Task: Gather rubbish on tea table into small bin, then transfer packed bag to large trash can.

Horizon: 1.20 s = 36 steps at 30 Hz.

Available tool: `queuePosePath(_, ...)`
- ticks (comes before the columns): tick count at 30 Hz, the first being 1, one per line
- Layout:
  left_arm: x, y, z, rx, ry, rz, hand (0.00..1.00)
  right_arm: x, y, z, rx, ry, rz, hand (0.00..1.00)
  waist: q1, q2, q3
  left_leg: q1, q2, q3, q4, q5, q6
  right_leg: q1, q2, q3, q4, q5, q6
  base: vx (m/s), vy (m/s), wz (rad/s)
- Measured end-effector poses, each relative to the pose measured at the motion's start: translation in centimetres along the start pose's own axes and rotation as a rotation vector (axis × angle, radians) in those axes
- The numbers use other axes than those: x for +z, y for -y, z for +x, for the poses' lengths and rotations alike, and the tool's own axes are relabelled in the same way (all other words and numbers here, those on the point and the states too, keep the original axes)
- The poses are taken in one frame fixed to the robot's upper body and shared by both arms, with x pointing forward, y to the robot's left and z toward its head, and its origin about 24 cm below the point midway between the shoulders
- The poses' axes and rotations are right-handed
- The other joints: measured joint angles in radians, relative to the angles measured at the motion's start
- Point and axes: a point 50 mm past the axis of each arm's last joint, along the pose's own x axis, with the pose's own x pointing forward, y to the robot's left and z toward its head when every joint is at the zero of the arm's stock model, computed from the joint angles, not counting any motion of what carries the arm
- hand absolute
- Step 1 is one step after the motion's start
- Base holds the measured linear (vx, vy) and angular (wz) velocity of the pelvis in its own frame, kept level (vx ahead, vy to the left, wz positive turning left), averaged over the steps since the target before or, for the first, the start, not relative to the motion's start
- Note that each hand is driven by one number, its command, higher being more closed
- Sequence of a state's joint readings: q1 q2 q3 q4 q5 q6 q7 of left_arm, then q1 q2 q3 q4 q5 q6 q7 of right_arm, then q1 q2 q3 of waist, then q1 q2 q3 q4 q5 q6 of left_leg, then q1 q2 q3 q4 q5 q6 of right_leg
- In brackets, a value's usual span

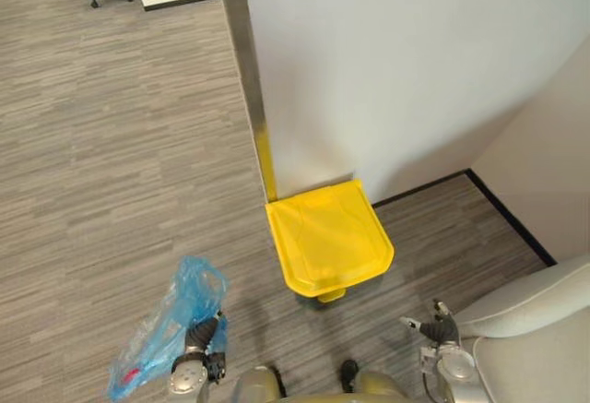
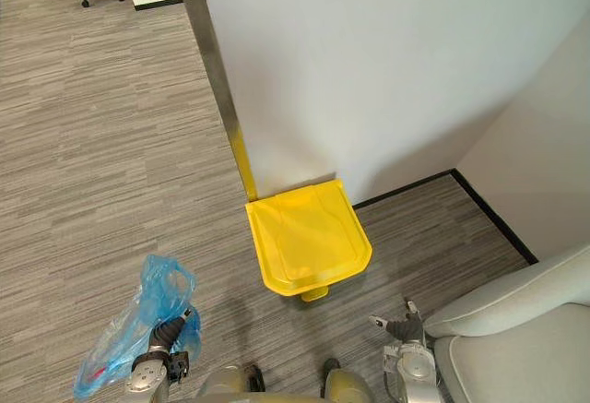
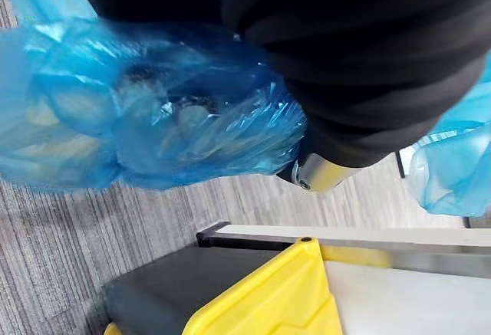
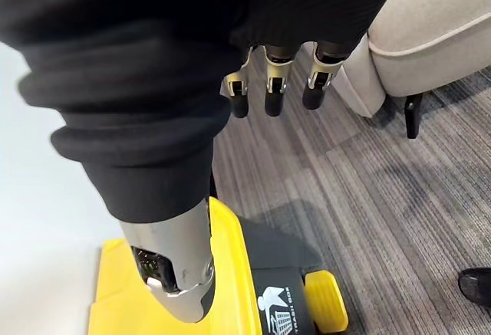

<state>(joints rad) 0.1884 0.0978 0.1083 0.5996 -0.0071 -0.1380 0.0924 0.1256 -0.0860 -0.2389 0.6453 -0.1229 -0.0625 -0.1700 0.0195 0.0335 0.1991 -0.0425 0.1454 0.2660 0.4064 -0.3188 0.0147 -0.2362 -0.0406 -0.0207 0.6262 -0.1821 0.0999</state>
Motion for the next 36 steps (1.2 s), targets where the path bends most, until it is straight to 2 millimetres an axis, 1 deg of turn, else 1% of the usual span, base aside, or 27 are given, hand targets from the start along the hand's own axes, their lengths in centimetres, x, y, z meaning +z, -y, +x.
queuePosePath(1,0.3,-0.1,0.2,-0.003,0.008,0.011,1.00,0.1,-0.1,0.0,0.000,0.002,0.008,0.00,-0.002,-0.009,0.014,0.010,-0.006,-0.020,0.033,-0.019,0.018,-0.038,-0.009,-0.026,0.002,-0.021,-0.020,0.00,0.087,0.40)
queuePosePath(2,0.7,-0.1,0.4,-0.013,0.021,0.031,1.00,0.2,-0.1,0.0,-0.001,0.006,0.011,0.00,-0.002,-0.018,0.023,0.014,-0.011,-0.027,0.056,-0.036,0.024,-0.067,-0.016,-0.046,-0.032,-0.015,-0.019,0.05,0.063,0.47)
queuePosePath(5,2.4,0.6,1.2,-0.056,0.072,0.074,1.00,1.0,0.2,0.1,-0.013,0.038,0.023,0.00,-0.006,-0.051,0.050,0.018,-0.039,-0.066,0.148,-0.103,0.023,-0.137,-0.028,-0.105,-0.219,0.060,0.005,0.08,-0.026,0.57)
queuePosePath(6,3.1,1.1,1.6,-0.071,0.093,0.071,1.00,1.0,0.4,0.1,-0.017,0.037,0.032,0.00,-0.006,-0.057,0.053,0.020,-0.058,-0.099,0.183,-0.134,0.021,-0.144,-0.033,-0.102,-0.260,0.063,0.010,0.13,-0.090,0.78)
queuePosePath(7,3.3,1.5,1.7,-0.077,0.100,0.064,1.00,1.0,0.6,0.2,-0.023,0.034,0.041,0.00,-0.006,-0.054,0.053,0.020,-0.062,-0.116,0.198,-0.150,0.020,-0.140,-0.034,-0.087,-0.260,0.065,0.008,0.29,-0.131,0.67)
queuePosePath(8,3.8,2.2,1.8,-0.091,0.115,0.050,1.00,1.2,1.2,0.4,-0.049,0.036,0.062,0.00,-0.002,-0.032,0.053,0.023,-0.058,-0.156,0.206,-0.171,0.009,-0.137,-0.024,-0.083,-0.239,0.083,-0.009,0.27,-0.104,0.57)
queuePosePath(9,4.3,2.5,2.0,-0.100,0.130,0.054,1.00,1.3,1.7,0.4,-0.069,0.037,0.080,0.00,-0.003,-0.018,0.054,0.021,-0.058,-0.194,0.201,-0.176,0.005,-0.137,-0.015,-0.076,-0.218,0.082,-0.011,0.34,-0.133,0.62)
queuePosePath(10,4.8,2.6,2.2,-0.104,0.144,0.057,1.00,1.4,2.1,0.5,-0.085,0.044,0.098,0.00,-0.004,-0.009,0.060,0.029,-0.058,-0.220,0.188,-0.179,0.000,-0.139,-0.015,-0.081,-0.193,0.074,-0.024,0.29,-0.133,0.74)
queuePosePath(11,5.1,2.8,2.3,-0.105,0.150,0.052,1.00,1.2,2.8,0.4,-0.114,0.037,0.131,0.00,-0.003,0.005,0.067,0.059,-0.053,-0.248,0.150,-0.181,-0.005,-0.138,-0.018,-0.105,-0.148,0.028,-0.043,0.39,-0.182,0.59)
queuePosePath(12,4.8,2.7,2.2,-0.103,0.143,0.050,1.00,1.0,3.1,0.3,-0.126,0.026,0.147,0.00,-0.003,0.017,0.061,0.087,-0.035,-0.253,0.110,-0.174,-0.016,-0.133,-0.010,-0.121,-0.126,-0.010,-0.048,0.36,-0.150,0.38)
queuePosePath(14,4.8,2.9,2.2,-0.105,0.142,0.037,1.00,1.6,3.0,0.6,-0.133,0.040,0.181,0.00,-0.003,0.033,0.050,0.081,0.007,-0.267,0.115,-0.122,-0.063,-0.124,0.015,-0.158,-0.128,-0.046,-0.058,0.35,-0.158,0.08)
queuePosePath(15,5.0,3.3,2.2,-0.110,0.144,0.014,1.00,1.9,2.8,0.7,-0.130,0.045,0.208,0.00,-0.004,0.034,0.049,0.071,0.028,-0.265,0.130,-0.110,-0.067,-0.114,0.029,-0.171,-0.138,-0.044,-0.067,0.30,-0.169,0.06)
queuePosePath(19,5.8,4.2,2.4,-0.127,0.164,-0.010,1.00,1.8,2.3,0.6,-0.134,0.035,0.271,0.00,-0.010,0.031,0.047,0.052,0.067,-0.272,0.097,-0.083,-0.091,-0.104,0.040,-0.226,-0.163,-0.051,-0.092,0.14,-0.131,0.33)
queuePosePath(21,5.6,3.9,2.3,-0.116,0.157,-0.015,1.00,1.7,2.0,0.6,-0.126,0.030,0.273,0.00,-0.012,0.031,0.046,0.053,0.070,-0.273,0.062,-0.078,-0.096,-0.104,0.041,-0.237,-0.185,-0.041,-0.106,-0.03,-0.061,0.29)
queuePosePath(23,5.6,3.2,2.4,-0.098,0.159,-0.010,1.00,2.1,0.8,0.9,-0.080,0.034,0.248,0.00,-0.012,0.026,0.041,0.056,0.070,-0.290,-0.024,-0.084,-0.111,-0.114,0.040,-0.255,-0.221,-0.026,-0.086,-0.13,-0.064,0.24)
queuePosePath(24,5.4,2.7,2.4,-0.089,0.154,0.006,1.00,2.3,-0.2,0.8,-0.034,0.042,0.221,0.00,-0.003,0.010,0.034,0.048,0.068,-0.297,-0.051,-0.076,-0.122,-0.126,0.043,-0.245,-0.240,-0.014,-0.069,-0.17,-0.119,0.17)
queuePosePath(25,4.8,2.1,2.2,-0.079,0.141,0.019,1.00,2.9,-1.7,0.7,0.025,0.060,0.189,0.00,-0.005,0.011,0.028,0.033,0.078,-0.300,-0.063,-0.076,-0.124,-0.154,0.071,-0.177,-0.207,0.010,-0.098,-0.13,-0.134,0.20)
queuePosePath(26,4.6,1.6,2.2,-0.073,0.135,0.031,1.00,3.3,-2.4,0.7,0.052,0.072,0.173,0.00,-0.012,-0.004,0.022,0.025,0.077,-0.308,-0.064,-0.074,-0.128,-0.159,0.084,-0.111,-0.191,-0.003,-0.126,-0.08,-0.150,0.36)
queuePosePath(27,4.5,1.0,2.2,-0.064,0.134,0.047,1.00,4.2,-3.0,0.8,0.081,0.102,0.147,0.00,-0.014,-0.019,0.013,0.018,0.074,-0.324,-0.078,-0.063,-0.148,-0.156,0.087,-0.093,-0.214,-0.013,-0.108,-0.03,-0.154,0.33)
queuePosePath(28,4.4,1.0,2.2,-0.068,0.132,0.055,1.00,6.5,-3.6,1.3,0.111,0.173,0.123,0.00,-0.005,-0.011,0.005,-0.007,0.081,-0.345,-0.096,-0.047,-0.171,-0.168,0.100,-0.106,-0.247,-0.002,-0.090,-0.03,-0.159,0.29)
queuePosePath(29,4.6,1.1,2.2,-0.076,0.139,0.065,1.00,9.2,-4.0,1.9,0.130,0.256,0.105,0.00,-0.005,-0.010,0.000,-0.050,0.081,-0.353,-0.087,-0.042,-0.180,-0.195,0.102,-0.120,-0.268,0.014,-0.083,-0.02,-0.123,0.15)
queuePosePath(30,4.6,1.4,2.2,-0.086,0.141,0.070,1.00,10.7,-4.1,2.2,0.135,0.301,0.092,0.00,-0.002,-0.010,-0.001,-0.071,0.080,-0.358,-0.063,-0.041,-0.182,-0.211,0.102,-0.123,-0.278,0.025,-0.090,-0.05,-0.080,0.15)
queuePosePath(31,4.6,1.9,2.1,-0.108,0.143,0.077,1.00,13.5,-3.9,2.6,0.135,0.377,0.075,0.00,-0.003,0.003,0.002,-0.127,0.076,-0.356,-0.001,-0.042,-0.184,-0.230,0.107,-0.137,-0.300,0.047,-0.099,-0.06,-0.037,0.11)
queuePosePath(32,4.6,2.2,2.1,-0.117,0.142,0.078,1.00,15.4,-3.7,2.9,0.128,0.424,0.072,0.00,-0.004,0.010,0.005,-0.156,0.062,-0.354,0.029,-0.041,-0.183,-0.240,0.109,-0.148,-0.312,0.059,-0.099,-0.11,0.004,0.10)
queuePosePath(33,4.6,2.3,2.1,-0.123,0.145,0.085,1.00,17.6,-3.3,3.1,0.119,0.478,0.061,0.00,0.000,0.001,0.013,-0.176,0.048,-0.363,0.041,-0.043,-0.177,-0.252,0.108,-0.147,-0.324,0.076,-0.104,-0.10,0.023,0.09)
queuePosePath(34,4.6,2.4,2.0,-0.125,0.145,0.085,1.00,18.5,-3.1,3.2,0.115,0.500,0.051,0.00,0.000,0.002,0.016,-0.186,0.048,-0.363,0.042,-0.042,-0.177,-0.254,0.108,-0.148,-0.329,0.082,-0.101,-0.14,0.020,0.02)
queuePosePath(36,5.2,2.4,2.0,-0.128,0.177,0.071,1.00,22.3,-1.9,3.5,0.088,0.587,0.007,0.00,0.005,0.007,0.042,-0.217,0.042,-0.355,0.049,-0.033,-0.159,-0.256,0.101,-0.146,-0.360,0.114,-0.085,-0.14,0.009,0.05)
